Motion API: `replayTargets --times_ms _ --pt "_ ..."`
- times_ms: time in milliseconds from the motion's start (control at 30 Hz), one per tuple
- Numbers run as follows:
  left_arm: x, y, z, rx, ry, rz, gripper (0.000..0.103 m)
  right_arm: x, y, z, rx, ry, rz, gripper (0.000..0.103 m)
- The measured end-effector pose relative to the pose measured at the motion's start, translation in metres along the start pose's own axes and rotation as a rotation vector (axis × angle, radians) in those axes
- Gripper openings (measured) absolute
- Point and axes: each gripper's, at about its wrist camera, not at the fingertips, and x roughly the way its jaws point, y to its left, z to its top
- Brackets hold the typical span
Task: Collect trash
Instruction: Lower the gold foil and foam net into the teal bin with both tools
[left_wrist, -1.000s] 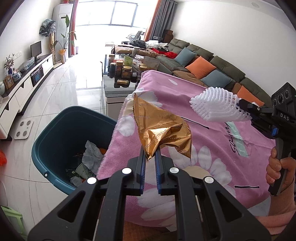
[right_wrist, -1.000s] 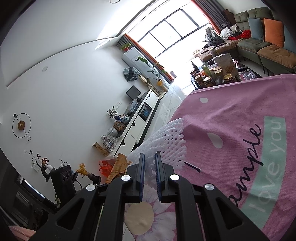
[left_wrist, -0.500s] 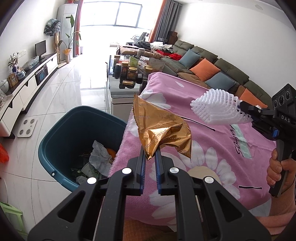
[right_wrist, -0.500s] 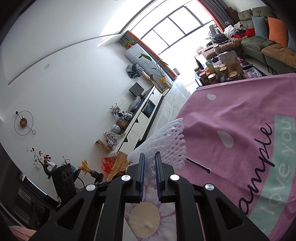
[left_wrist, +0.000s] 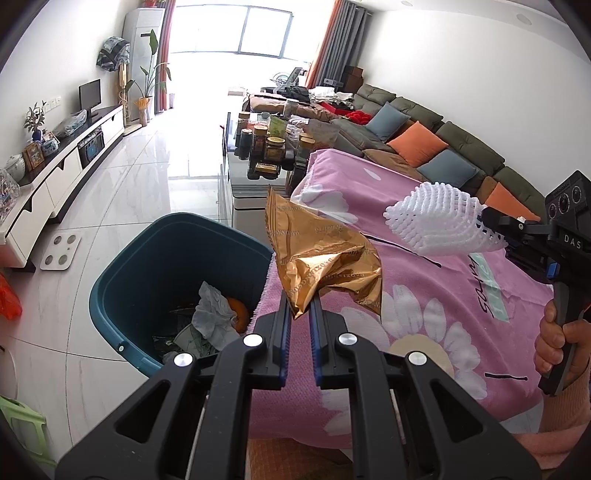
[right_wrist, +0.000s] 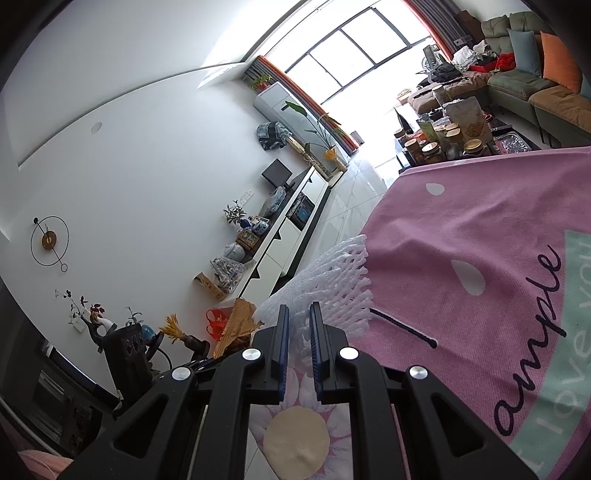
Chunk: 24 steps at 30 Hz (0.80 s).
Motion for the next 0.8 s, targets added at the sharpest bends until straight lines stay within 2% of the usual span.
replayTargets --times_ms 800 --pt "-0.015 0.017 -0.002 -0.041 -0.027 0.046 0.010 0.023 0.017 0.004 -0.031 0.037 0.025 0.010"
